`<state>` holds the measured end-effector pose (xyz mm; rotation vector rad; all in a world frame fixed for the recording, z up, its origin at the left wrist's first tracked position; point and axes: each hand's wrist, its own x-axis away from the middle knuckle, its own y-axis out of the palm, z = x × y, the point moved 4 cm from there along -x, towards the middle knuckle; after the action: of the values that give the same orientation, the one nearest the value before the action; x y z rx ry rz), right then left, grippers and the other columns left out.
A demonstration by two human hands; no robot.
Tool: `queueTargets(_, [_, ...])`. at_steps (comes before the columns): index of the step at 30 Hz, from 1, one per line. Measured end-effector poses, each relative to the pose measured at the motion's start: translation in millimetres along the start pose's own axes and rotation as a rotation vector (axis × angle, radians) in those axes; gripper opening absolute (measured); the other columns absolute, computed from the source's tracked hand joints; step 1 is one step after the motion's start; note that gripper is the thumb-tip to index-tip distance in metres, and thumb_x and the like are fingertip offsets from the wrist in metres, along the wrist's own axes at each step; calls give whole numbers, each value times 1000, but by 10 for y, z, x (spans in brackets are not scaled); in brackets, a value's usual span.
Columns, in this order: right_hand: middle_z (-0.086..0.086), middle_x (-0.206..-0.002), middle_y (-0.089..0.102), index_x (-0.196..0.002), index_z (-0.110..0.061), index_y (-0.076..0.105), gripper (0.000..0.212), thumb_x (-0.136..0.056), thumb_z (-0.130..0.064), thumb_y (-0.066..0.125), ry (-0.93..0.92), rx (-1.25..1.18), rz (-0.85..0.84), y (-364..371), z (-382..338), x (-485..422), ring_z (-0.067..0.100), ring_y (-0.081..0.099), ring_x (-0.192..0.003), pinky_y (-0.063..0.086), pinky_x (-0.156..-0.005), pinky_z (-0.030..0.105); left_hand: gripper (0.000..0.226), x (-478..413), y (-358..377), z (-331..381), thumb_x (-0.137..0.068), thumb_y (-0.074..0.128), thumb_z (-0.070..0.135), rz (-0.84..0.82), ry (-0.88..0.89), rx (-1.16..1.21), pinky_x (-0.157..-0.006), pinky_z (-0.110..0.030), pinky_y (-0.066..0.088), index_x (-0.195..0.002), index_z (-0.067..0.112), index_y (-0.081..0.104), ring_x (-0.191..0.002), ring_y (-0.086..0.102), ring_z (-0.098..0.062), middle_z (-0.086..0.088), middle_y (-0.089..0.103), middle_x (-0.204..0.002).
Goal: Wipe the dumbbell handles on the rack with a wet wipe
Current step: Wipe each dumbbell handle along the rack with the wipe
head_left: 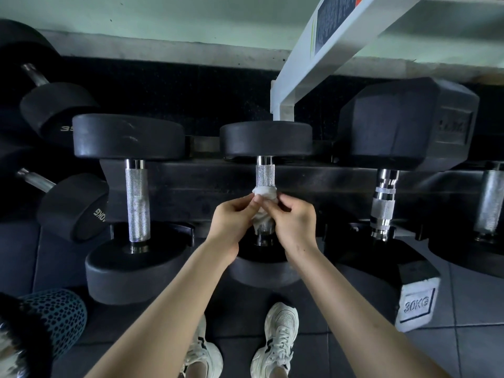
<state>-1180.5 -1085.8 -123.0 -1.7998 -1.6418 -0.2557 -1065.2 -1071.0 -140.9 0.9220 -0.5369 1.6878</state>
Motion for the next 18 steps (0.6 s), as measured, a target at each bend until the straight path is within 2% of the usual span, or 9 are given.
queueTargets(3, [5, -86, 72, -96, -4, 71, 18, -85, -18, 69, 36, -99, 23, 21, 23, -27, 17, 70, -83, 57, -82, 36, 30, 4, 8, -21, -88, 61, 15, -70, -33, 105, -84, -27, 56, -116, 4, 63, -86, 70, -16, -11, 71, -99])
queueTargets(5, [6, -81, 72, -86, -7, 72, 12, -84, -18, 69, 1, -109, 49, 55, -57, -84, 22, 70, -81, 57, -81, 41, 28, 11, 39, 41, -87, 64, 15, -22, 17, 97, -81, -27, 56, -113, 6, 65, -86, 70, -16, -12, 71, -100])
queueTargets(7, [2, -80, 73, -78, -16, 73, 6, -83, -20, 71, -60, -109, 74, 84, -193, -205, 19, 70, -80, 56, -82, 41, 24, -35, 106, 184, -87, 64, 13, 73, 89, 89, -75, -27, 57, -110, 4, 67, -81, 70, -14, -11, 71, -96])
queueTargets(9, [0, -82, 73, -78, -18, 73, 4, -82, -20, 72, -82, -138, 89, 101, -307, -343, 14, 69, -80, 56, -84, 38, 23, -114, 155, 342, -88, 64, 15, 148, 125, 63, -81, -32, 56, -109, 4, 68, -88, 69, -19, -11, 71, -99])
queueTargets(13, [1, -87, 74, -84, -13, 73, 9, -83, -22, 72, -29, -244, 72, 111, -245, -349, 14, 70, -87, 55, -88, 34, 24, -90, 154, 387, -88, 65, 21, 156, 160, -43, -84, -30, 55, -108, 9, 69, -90, 68, -16, -7, 72, -99])
queueTargets(16, [1, -84, 74, -83, -17, 72, 3, -83, -20, 72, 39, -241, 50, 73, -66, -172, 14, 71, -82, 57, -79, 32, 29, 28, 83, 259, -86, 67, 24, 145, 147, -149, -74, -17, 54, -111, 9, 68, -78, 65, -5, -2, 71, -95])
queueTargets(18, [1, -82, 73, -80, -16, 71, 2, -82, -17, 72, 71, -243, 62, 59, -79, -145, 16, 71, -82, 56, -75, 28, 32, 27, 67, 227, -85, 68, 22, 142, 112, -139, -67, -9, 52, -113, 7, 66, -73, 62, 1, 0, 69, -93])
